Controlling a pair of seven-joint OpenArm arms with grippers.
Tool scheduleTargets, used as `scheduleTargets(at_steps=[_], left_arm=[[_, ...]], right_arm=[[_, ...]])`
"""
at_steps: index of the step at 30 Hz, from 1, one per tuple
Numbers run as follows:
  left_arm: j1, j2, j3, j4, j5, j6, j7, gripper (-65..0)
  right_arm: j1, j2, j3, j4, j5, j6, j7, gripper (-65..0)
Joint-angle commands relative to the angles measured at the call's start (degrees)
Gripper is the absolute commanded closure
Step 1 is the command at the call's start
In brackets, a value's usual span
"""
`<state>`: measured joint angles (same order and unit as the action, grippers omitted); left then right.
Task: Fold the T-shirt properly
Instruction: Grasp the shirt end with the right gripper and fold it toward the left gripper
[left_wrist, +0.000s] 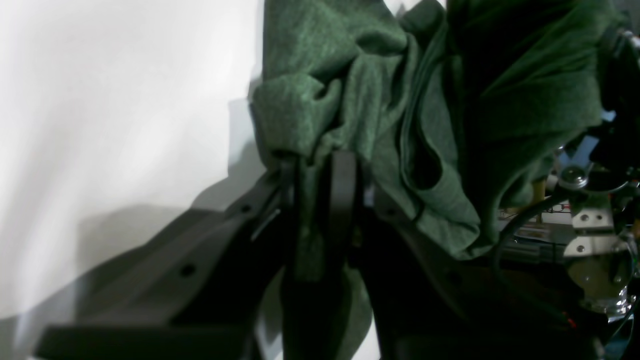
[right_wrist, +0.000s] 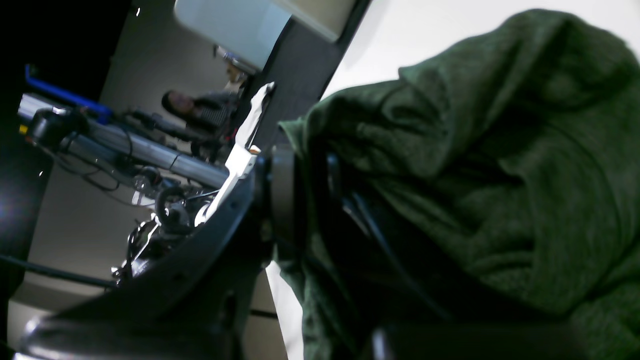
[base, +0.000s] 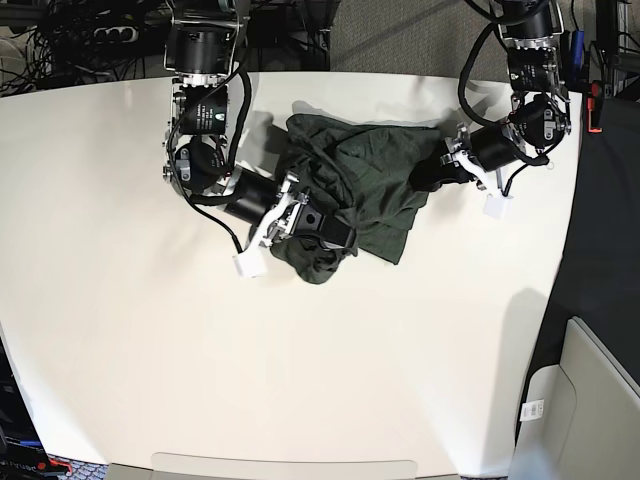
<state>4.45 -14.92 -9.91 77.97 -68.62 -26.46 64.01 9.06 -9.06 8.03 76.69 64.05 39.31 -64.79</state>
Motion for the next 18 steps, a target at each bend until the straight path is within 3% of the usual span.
scheduleTargets(at_steps=[1, 18], left_arm=[[-0.1, -0.5, 0.0, 0.1, -0.2, 0.4, 0.0, -0.1], [-0.1, -0.5, -0.4, 2.5, -0.7, 0.4, 0.6, -1.0]], right_arm=[[1.4, 0.1, -1.0, 0.5, 1.5, 0.7, 0.8, -2.7], [7.4, 0.1, -14.7, -4.9, 1.8, 0.7, 0.8, -2.9]])
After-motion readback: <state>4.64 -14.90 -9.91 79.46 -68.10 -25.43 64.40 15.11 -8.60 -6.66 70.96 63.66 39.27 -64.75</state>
